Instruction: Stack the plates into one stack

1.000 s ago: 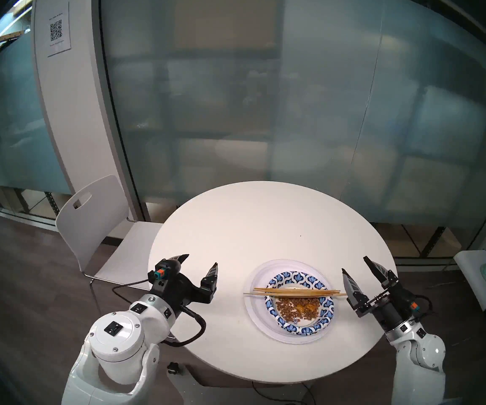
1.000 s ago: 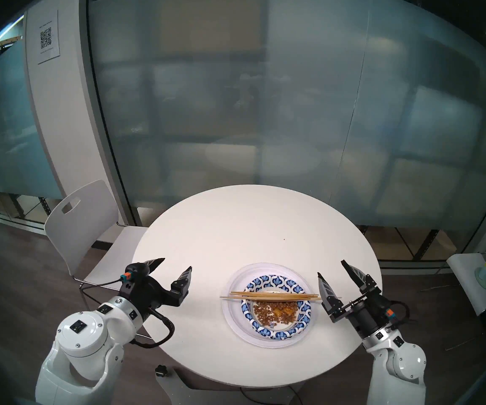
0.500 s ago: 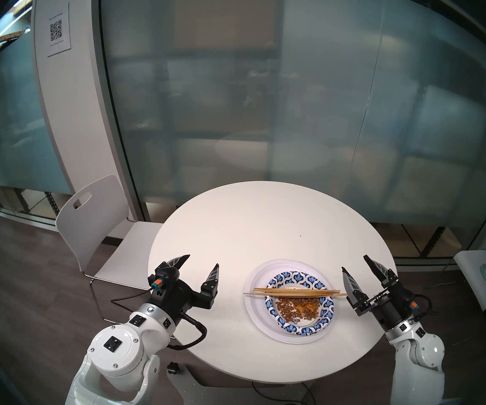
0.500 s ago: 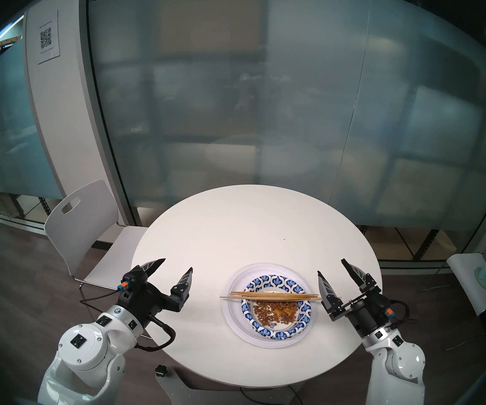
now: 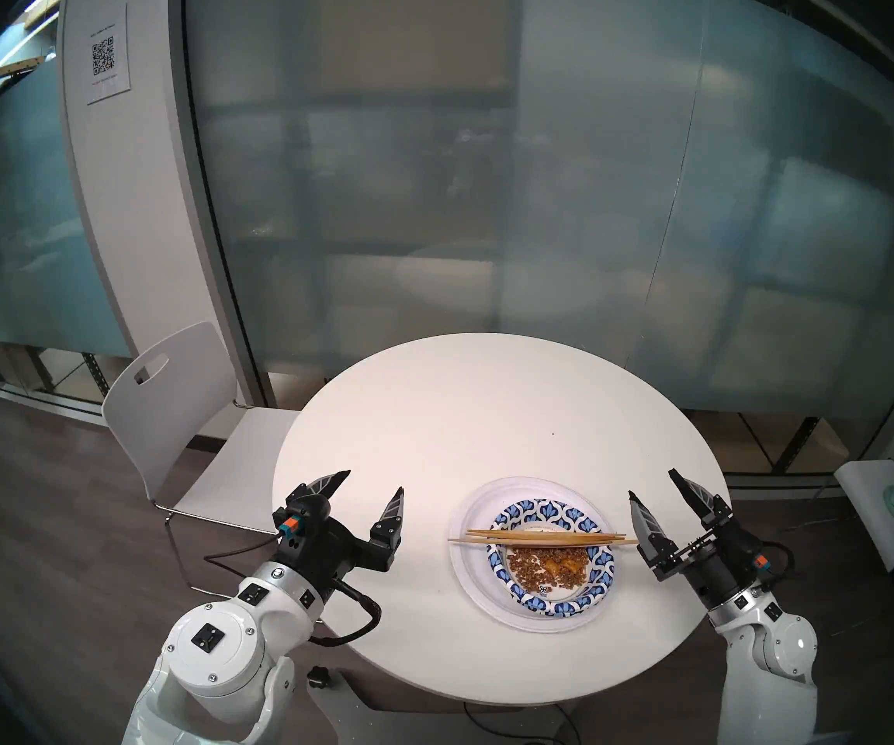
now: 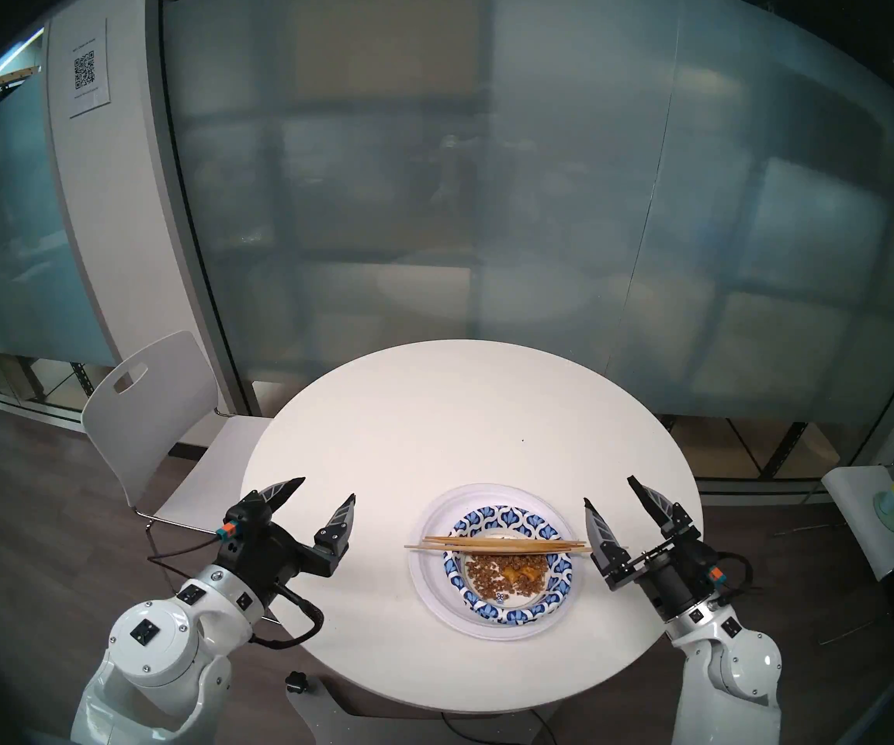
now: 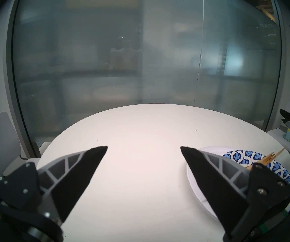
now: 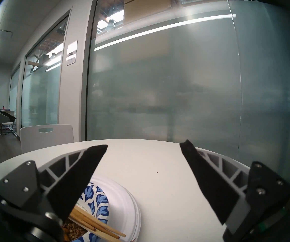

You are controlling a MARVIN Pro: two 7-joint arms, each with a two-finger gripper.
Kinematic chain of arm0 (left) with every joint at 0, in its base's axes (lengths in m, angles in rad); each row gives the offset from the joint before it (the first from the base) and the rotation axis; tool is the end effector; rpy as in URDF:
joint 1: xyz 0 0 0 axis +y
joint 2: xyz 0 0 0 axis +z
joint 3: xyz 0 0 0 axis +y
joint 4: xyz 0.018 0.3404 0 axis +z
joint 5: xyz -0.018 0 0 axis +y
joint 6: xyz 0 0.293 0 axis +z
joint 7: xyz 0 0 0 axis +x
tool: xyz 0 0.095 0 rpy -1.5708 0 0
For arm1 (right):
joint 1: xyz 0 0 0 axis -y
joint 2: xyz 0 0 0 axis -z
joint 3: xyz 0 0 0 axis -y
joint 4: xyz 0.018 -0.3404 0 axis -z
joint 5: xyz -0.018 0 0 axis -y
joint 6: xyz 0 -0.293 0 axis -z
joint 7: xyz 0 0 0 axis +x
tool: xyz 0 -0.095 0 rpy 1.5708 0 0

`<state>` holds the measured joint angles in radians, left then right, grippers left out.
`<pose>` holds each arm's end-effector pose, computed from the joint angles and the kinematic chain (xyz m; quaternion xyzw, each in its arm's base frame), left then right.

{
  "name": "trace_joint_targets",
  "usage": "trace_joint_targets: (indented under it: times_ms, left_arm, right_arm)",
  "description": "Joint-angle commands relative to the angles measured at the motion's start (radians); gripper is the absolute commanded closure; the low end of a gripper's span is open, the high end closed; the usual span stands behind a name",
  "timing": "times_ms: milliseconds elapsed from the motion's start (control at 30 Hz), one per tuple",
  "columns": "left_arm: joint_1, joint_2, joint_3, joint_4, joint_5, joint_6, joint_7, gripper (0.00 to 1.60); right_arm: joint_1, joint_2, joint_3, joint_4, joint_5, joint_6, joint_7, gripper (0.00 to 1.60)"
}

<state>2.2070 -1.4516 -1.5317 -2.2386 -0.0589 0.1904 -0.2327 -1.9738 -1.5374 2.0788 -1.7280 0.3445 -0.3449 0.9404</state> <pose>0.1939 -0.0205 -0.3086 0.7532 -0.1187 0.6364 0.1167 0.2144 -0.1240 -0.3706 -0.6183 -0.1486 -0.7600 0.1343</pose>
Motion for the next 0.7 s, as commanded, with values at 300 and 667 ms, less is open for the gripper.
trace_joint_targets:
  times_ms: [300, 667]
  left_arm:
    - [-0.004, -0.002, 0.001, -0.018, 0.004, -0.013, 0.004, 0.0]
    - [-0.004, -0.003, 0.001, -0.018, 0.004, -0.013, 0.004, 0.0]
  right_arm:
    - [0.006, 0.0, 0.001, -0.018, 0.01, -0.004, 0.004, 0.0]
    - [0.006, 0.0, 0.001, -0.018, 0.011, -0.004, 0.004, 0.0]
